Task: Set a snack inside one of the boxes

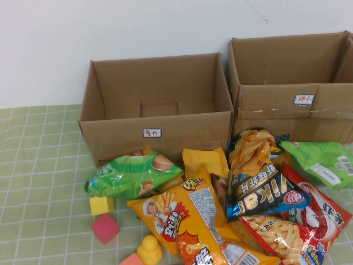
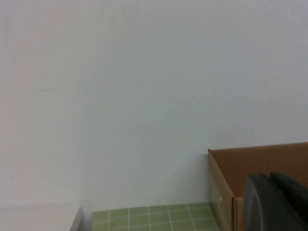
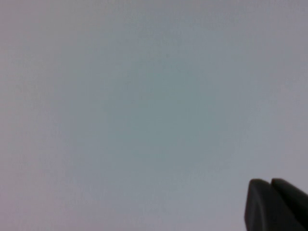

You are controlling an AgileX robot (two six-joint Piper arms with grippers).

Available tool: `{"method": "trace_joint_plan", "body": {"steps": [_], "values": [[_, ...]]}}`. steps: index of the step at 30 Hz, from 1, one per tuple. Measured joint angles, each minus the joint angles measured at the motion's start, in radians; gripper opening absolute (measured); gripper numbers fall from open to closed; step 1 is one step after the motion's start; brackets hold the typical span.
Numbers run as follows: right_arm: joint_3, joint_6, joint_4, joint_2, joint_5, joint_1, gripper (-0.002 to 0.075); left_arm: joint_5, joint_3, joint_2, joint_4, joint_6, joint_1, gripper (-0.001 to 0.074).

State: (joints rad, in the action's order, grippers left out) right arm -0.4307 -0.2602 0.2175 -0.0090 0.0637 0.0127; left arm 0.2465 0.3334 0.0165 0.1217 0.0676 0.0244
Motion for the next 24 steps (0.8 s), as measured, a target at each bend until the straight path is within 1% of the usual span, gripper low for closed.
{"method": "trace_joint_plan", "body": {"steps": [5, 7, 8, 10, 12, 14, 17, 21, 24], "values": [[-0.138, -0.033, -0.006, 0.08, -0.35, 0.0, -0.0002, 0.108, 0.036, 0.0, -0.024, 0.004, 0.0, -0.0002], [-0.148, -0.035, -0.006, 0.114, -0.486, 0.0, -0.0002, 0.139, 0.025, 0.0, -0.046, 0.006, 0.0, -0.0002], [-0.148, -0.037, -0.008, 0.152, -0.607, 0.0, -0.0002, 0.182, 0.0, 0.0, -0.055, 0.008, 0.0, -0.0003], [-0.148, -0.037, -0.008, 0.204, -0.725, 0.0, -0.0002, 0.196, -0.021, 0.0, -0.059, 0.008, 0.0, -0.0002], [-0.139, -0.037, -0.006, 0.255, -0.798, 0.0, -0.0002, 0.198, -0.028, 0.0, -0.059, 0.008, 0.0, -0.0002], [-0.119, -0.037, 0.004, 0.308, -0.845, 0.0, -0.0002, 0.198, -0.028, 0.0, -0.06, 0.008, 0.0, -0.0002], [-0.069, -0.037, 0.024, 0.373, -0.864, 0.0, -0.0002, 0.196, -0.034, 0.0, -0.061, 0.008, 0.0, -0.0003], [0.005, -0.037, 0.032, 0.44, -0.861, 0.0, -0.0002, 0.141, -0.065, 0.0, -0.059, 0.008, 0.0, -0.0002], [0.034, -0.037, 0.071, 0.461, -0.837, 0.0, -0.0002, 0.102, -0.091, 0.0, -0.055, 0.008, 0.0, -0.0003]]}}
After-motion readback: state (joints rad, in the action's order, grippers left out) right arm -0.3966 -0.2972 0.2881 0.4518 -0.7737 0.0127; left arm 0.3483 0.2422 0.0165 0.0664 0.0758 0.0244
